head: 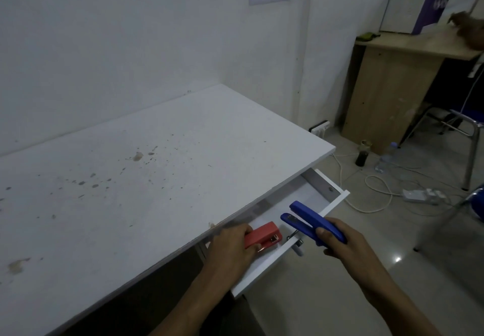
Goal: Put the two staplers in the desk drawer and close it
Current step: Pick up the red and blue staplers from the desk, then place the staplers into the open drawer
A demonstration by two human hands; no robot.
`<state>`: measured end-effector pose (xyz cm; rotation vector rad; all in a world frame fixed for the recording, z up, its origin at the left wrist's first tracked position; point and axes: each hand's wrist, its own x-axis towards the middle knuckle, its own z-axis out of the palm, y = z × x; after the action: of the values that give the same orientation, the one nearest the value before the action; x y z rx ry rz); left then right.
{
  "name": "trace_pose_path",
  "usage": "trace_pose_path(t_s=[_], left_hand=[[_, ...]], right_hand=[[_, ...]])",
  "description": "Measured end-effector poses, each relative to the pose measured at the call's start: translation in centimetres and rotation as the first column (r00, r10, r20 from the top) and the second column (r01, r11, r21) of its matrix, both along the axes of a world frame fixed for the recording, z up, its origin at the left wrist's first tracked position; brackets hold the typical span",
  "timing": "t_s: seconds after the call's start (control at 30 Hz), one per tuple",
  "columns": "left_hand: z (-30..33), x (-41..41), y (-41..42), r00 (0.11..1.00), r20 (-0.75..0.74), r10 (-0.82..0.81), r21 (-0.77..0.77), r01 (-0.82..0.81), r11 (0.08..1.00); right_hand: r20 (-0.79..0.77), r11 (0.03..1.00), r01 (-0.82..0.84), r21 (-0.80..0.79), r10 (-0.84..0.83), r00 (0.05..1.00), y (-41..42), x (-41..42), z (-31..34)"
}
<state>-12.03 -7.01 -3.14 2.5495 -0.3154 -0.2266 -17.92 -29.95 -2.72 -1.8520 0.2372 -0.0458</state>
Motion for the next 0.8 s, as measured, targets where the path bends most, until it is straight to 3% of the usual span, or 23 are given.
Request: trace_pose_path(t_s=[0.4,0.7,0.8], left_hand=[[-1.2,1.7,-2.5,1.000,-0.013,0.007,0.189,-0.004,0.982],[-0.2,1.3,-2.7,0.994,0.019,-0.107,0.249,0.099,0.963],[1.9,1.4,-2.6,0.974,0.114,-0.194,0.209,0.167,0.963]], right_hand=[[0.011,0.999,0.028,0.038,-0.028,1.000,0.6,0.6,-0.6],[0.095,0.976,0.122,-0.183,-0.106,0.990,0.4,1.9,-0.9],[0.127,0.937,0.144,-0.317,-0.108,0.986,0.3,3.0,-0.9]])
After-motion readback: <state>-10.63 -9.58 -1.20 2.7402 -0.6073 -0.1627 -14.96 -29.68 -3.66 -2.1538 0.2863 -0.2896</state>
